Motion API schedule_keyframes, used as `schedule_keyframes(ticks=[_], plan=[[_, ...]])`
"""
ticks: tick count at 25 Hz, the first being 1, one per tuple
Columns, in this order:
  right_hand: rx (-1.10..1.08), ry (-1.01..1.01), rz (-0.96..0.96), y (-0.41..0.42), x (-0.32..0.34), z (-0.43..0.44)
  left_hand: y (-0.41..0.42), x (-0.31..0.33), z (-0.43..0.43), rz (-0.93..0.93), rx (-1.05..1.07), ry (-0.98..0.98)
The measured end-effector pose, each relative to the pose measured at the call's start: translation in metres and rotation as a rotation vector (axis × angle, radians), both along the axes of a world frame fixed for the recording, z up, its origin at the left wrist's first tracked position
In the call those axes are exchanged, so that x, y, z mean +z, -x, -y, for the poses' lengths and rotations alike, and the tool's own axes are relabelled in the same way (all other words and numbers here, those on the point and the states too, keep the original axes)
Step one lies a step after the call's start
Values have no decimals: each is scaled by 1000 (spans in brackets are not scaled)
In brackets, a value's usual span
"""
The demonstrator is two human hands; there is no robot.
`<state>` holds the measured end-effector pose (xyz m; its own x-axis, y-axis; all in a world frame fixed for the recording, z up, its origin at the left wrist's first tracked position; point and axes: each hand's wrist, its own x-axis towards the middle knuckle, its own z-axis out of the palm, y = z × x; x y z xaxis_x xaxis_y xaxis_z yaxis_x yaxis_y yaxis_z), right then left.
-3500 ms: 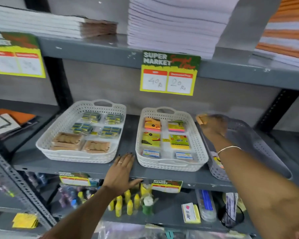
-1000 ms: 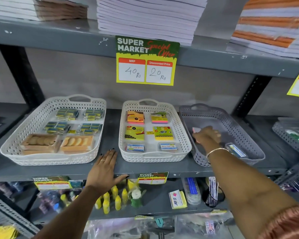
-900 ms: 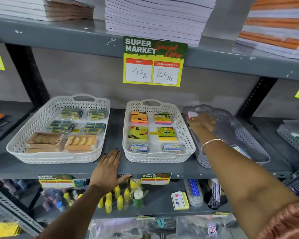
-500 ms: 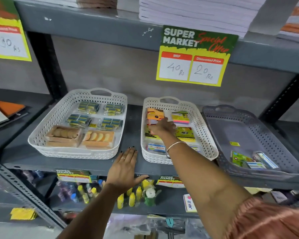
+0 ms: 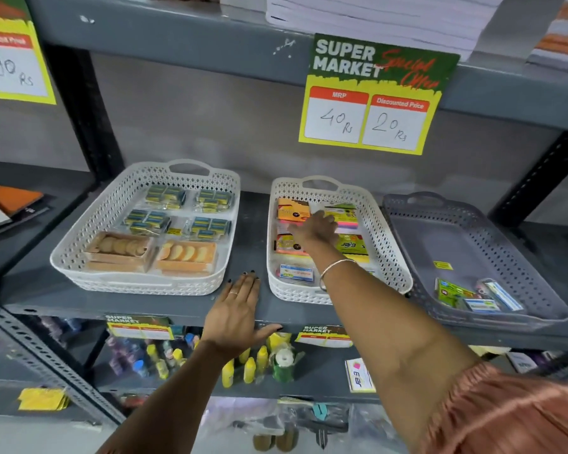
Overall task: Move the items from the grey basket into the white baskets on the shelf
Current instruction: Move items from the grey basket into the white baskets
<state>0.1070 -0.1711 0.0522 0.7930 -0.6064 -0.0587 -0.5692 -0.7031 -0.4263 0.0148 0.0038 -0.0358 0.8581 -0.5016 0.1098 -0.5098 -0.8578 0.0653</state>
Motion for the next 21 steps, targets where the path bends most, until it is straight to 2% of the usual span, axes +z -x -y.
schedule_keyframes(ticks=[3, 6, 9, 12, 15, 18, 21], plan=[[-87, 96, 114, 13, 28, 42, 1, 3, -1, -27, 20, -11], [-204, 232, 44, 36, 33, 105, 3, 4, 0, -28, 27, -10], [-310, 285, -239, 79, 23, 162, 3, 2, 0, -21, 30, -10], [-273, 300, -633, 113, 11, 197, 3, 1, 1, -28, 23, -19], [-275, 235, -848, 123, -14, 219, 2, 1, 1, -23, 25, -25], [-283, 283, -812, 140, 3, 206, 2, -1, 0, -25, 25, -21], [-184, 393, -777, 143, 6, 204, 3, -1, 0, -30, 29, -31]])
